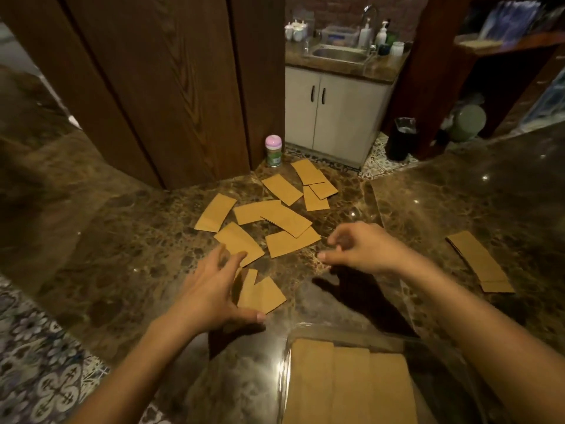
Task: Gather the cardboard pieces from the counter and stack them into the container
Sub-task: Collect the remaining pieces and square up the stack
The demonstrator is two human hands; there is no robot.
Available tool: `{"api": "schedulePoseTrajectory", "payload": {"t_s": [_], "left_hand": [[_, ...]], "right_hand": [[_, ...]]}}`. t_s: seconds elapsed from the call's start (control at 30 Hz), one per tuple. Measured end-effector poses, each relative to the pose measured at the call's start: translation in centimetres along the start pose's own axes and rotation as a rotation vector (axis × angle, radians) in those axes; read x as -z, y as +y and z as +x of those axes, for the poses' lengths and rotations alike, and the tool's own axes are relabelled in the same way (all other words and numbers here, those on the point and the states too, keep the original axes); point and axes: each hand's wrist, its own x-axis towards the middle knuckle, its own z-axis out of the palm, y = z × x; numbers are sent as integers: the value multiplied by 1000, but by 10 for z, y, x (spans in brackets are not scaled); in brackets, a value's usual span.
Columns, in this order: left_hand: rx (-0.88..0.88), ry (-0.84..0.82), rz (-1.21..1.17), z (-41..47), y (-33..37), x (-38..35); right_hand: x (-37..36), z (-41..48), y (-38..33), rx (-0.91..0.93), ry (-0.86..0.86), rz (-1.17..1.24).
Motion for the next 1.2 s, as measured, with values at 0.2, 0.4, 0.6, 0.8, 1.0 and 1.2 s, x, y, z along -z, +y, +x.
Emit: {"api": "schedulePoseTrajectory", "payload": {"t_s": [0.2,0.4,0.6,0.8,1.0,1.2], "left_hand": [[59,-49,128,30,-19,-26],[83,-71,1,34,-34,-23],[-100,-135,-193,62,-38,2],[-270,-241,27,146,-57,42],[-317,-239,200,169,-53,37],[-218,-48,119,144,-78,22]], "right_hand": [[-33,139,-24,-61,93,-87],[-49,183,-45,-94,90,-163],[-41,186,-34,-16,-19,-98],[-29,160,-37,64,-238,-106],[-24,143,-46,127,-249,-350],[-8,162,-58,109,-286,-256]]}}
